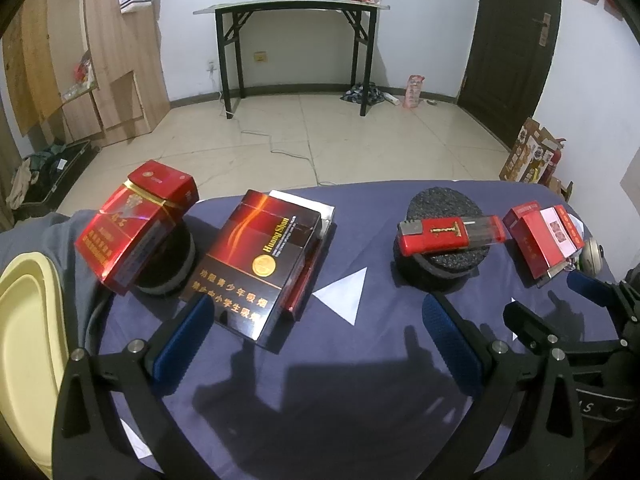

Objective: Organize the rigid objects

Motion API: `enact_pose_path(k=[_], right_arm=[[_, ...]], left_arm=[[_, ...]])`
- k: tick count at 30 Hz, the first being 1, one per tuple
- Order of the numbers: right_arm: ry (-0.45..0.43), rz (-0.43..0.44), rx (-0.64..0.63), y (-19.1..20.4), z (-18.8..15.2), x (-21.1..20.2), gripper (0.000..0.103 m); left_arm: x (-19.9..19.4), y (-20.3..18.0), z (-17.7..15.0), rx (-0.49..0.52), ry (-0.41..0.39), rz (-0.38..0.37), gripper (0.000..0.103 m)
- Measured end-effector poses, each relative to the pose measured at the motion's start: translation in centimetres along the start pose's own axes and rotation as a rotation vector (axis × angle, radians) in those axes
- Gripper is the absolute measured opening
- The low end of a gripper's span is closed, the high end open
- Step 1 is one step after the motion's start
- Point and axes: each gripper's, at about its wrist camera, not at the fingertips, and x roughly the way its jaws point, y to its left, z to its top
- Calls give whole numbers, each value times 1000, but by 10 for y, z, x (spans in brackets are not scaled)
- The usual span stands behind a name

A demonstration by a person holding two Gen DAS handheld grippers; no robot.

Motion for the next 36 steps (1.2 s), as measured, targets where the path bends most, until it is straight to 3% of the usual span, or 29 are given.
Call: enact_pose_path(k=[10, 14, 19, 22, 26, 32, 36], right_arm=[[8, -3, -6, 0, 0, 3, 103], [9, 2, -6, 0, 1, 3, 103], [-3, 18, 16, -5, 1, -1, 103], [0, 25, 25, -7, 0, -3, 103], [8, 37, 21, -7, 2, -3, 103], [4, 44, 60, -19, 4, -7, 103], [-18, 37, 78, -24, 5, -13, 103]], left_arm=[[-2, 6, -1, -10, -17, -10, 103], [-35, 32, 4, -35, -107, -35, 103], [-58, 63, 2, -70, -195, 44, 103], [-49, 72, 2, -87, -165, 92, 103], [-42, 92, 0, -177, -190, 71, 103], [-20, 119, -9, -313, -141, 60, 103], [-17, 102, -5, -310, -115, -42, 103]])
